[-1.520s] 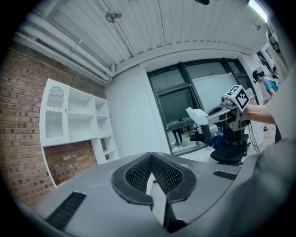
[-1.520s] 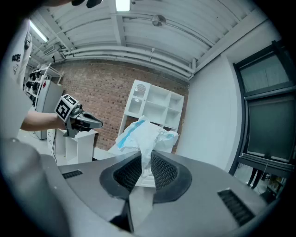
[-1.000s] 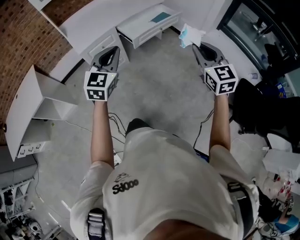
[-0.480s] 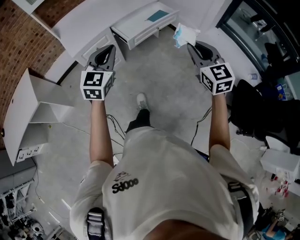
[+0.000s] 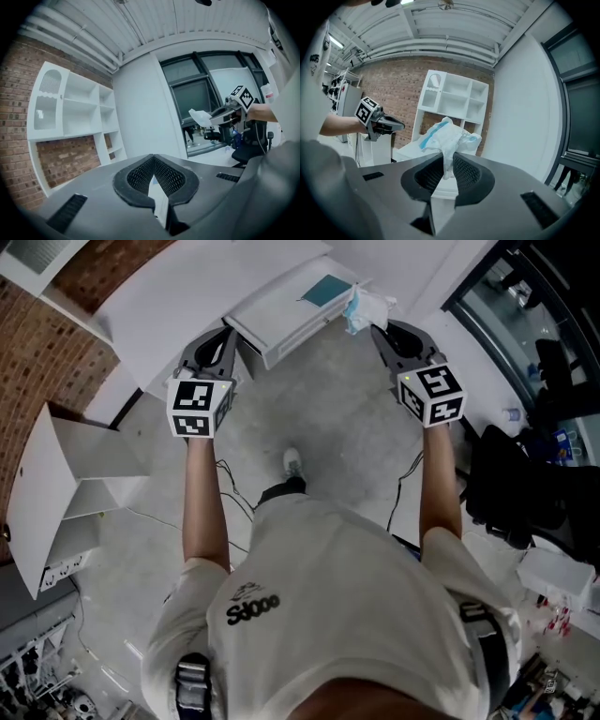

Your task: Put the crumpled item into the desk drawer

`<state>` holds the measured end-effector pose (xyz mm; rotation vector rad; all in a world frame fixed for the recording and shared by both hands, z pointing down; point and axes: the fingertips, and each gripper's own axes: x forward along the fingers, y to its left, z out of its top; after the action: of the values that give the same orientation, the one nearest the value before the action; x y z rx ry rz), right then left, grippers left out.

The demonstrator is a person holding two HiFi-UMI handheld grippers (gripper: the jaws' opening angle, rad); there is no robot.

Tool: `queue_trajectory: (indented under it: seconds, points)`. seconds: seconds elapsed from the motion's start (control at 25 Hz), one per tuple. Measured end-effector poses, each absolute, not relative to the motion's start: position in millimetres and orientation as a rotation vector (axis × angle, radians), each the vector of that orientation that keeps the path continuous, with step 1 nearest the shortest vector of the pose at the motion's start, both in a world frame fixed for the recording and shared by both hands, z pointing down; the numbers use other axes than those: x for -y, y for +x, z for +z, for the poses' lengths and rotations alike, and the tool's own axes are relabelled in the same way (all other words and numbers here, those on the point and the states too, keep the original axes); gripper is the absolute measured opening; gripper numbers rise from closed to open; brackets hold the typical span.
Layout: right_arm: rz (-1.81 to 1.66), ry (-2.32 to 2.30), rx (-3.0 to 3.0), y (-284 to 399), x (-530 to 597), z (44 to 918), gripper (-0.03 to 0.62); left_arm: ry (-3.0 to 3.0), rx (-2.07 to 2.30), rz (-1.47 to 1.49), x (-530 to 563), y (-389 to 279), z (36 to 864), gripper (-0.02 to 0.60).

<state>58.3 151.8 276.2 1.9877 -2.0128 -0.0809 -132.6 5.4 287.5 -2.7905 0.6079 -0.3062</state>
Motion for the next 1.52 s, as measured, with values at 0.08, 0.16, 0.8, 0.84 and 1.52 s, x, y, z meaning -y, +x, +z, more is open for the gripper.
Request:
queue_trajectory:
  seconds: [0.08,0.16,0.8,0.84,1.52]
  points:
    - [-0.078,1.987,2.007,70.0,-118.6,273.6,0.057,-2.798,-0.612,-0.304,27.9,-120.4,288.7,0.006]
    - [-0.075,1.985,1.995,82.3,-88.7,273.1,0.057,-2.809,-0.617,-0.301,58.9,-109.7,291.1,0.006]
    - [0.052,1.891,1.955,168.2,78.6,327.2,0.057,-2.869,-0.663,-0.406,214.5,-42.3,339.9,0.006]
    - [0.065,1.874,1.96,175.4,89.1,334.5,0.057,-2.874,-0.675,-0.421,222.0,-37.2,345.9,0.006]
    - [0.219,1.45,2.033,306.5,289.5,483.4,0.057,-2.908,-0.905,-0.686,362.2,87.8,459.7,0.006]
